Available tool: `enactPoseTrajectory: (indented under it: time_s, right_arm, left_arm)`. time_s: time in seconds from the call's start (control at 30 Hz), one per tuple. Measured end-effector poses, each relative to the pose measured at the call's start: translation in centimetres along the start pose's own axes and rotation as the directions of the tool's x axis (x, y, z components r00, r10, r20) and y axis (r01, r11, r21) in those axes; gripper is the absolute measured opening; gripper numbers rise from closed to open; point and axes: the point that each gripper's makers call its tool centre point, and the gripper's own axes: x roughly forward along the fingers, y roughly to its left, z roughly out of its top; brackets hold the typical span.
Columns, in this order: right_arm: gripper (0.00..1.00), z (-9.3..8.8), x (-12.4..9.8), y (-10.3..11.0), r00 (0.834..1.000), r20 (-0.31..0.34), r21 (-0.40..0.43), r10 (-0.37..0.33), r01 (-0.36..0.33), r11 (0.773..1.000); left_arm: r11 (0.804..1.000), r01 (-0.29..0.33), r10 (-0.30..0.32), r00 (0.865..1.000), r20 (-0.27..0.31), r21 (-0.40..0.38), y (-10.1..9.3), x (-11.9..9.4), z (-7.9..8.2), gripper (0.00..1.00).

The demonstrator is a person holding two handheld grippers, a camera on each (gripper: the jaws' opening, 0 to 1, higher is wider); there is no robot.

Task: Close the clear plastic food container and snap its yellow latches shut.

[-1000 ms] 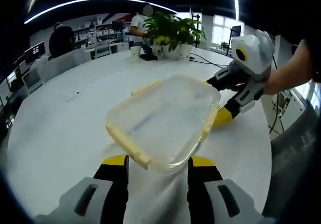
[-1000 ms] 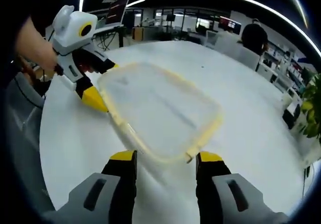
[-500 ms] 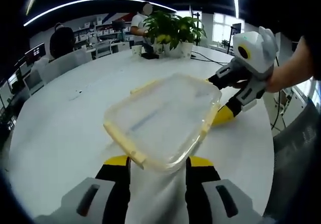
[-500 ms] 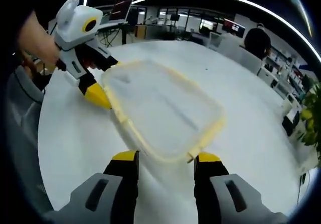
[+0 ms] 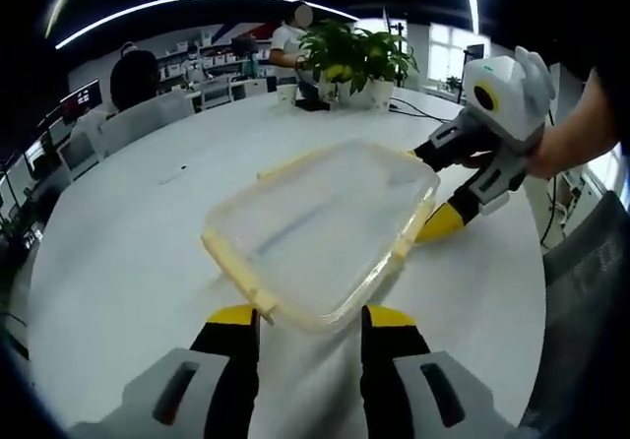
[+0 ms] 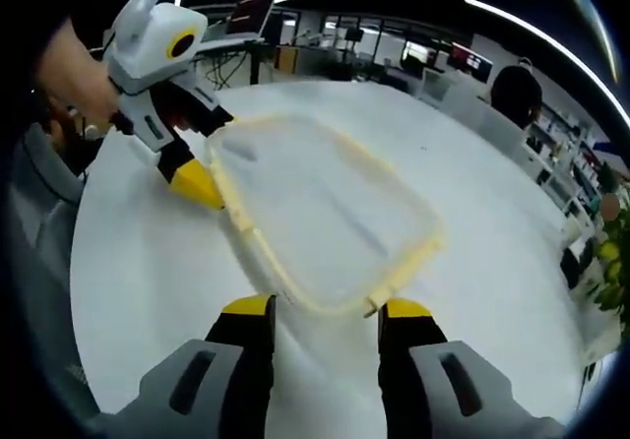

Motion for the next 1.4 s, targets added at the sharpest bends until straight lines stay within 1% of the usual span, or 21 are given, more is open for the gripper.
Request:
enactPoseTrajectory:
  time_s: [0.43,0.53,0.73,0.97,1.07,1.17,1.3,1.4]
  right_arm:
    - [0.37,2.0,1.5,1.8,1.000,0.013,-0.007,0.012,-0.012,1.000]
    - [0.37,2.4,2.0,2.0,1.000,0.017,-0.009,0.013,-0.013,1.000]
    - [0.37,3.0,2.5,2.3,1.000,0.022,-0.012,0.019,-0.018,1.000]
    - [0.34,3.3,2.8,1.9,1.000,0.021,-0.003,0.013,-0.013,1.000]
    - [0.34,3.3,2.7,1.9,1.000,0.024,0.011,0.014,-0.015,1.000]
    - [0.37,3.7,2.3,1.7,0.999,0.040,0.054,0.006,-0.008,0.999]
    - [0.42,3.4,1.4,1.5,1.000,0.030,0.089,0.000,-0.002,0.996]
    - [0.44,3.3,0.3,1.1,0.999,0.039,0.133,-0.015,0.009,0.991]
  left_arm:
    - [0.999,-0.033,0.033,0.999,-0.011,-0.007,2.3,-1.3,-1.5,0.34]
    - [0.999,-0.049,0.049,0.999,-0.014,-0.011,2.7,-1.7,-1.8,0.34]
    - [0.998,-0.068,0.068,0.998,-0.017,-0.019,3.3,-2.0,-2.1,0.34]
    - [0.997,-0.072,0.072,0.997,-0.022,-0.012,3.8,-2.0,-2.1,0.33]
    - [0.997,-0.076,0.076,0.997,-0.017,-0.018,3.8,-2.1,-1.9,0.35]
    - [0.996,-0.090,0.090,0.996,-0.016,-0.027,3.9,-2.3,-1.8,0.37]
    - [0.991,-0.115,0.113,0.993,-0.023,-0.074,4.0,-2.9,-2.0,0.41]
    - [0.985,-0.132,0.132,0.991,-0.012,-0.114,3.9,-3.9,-2.0,0.42]
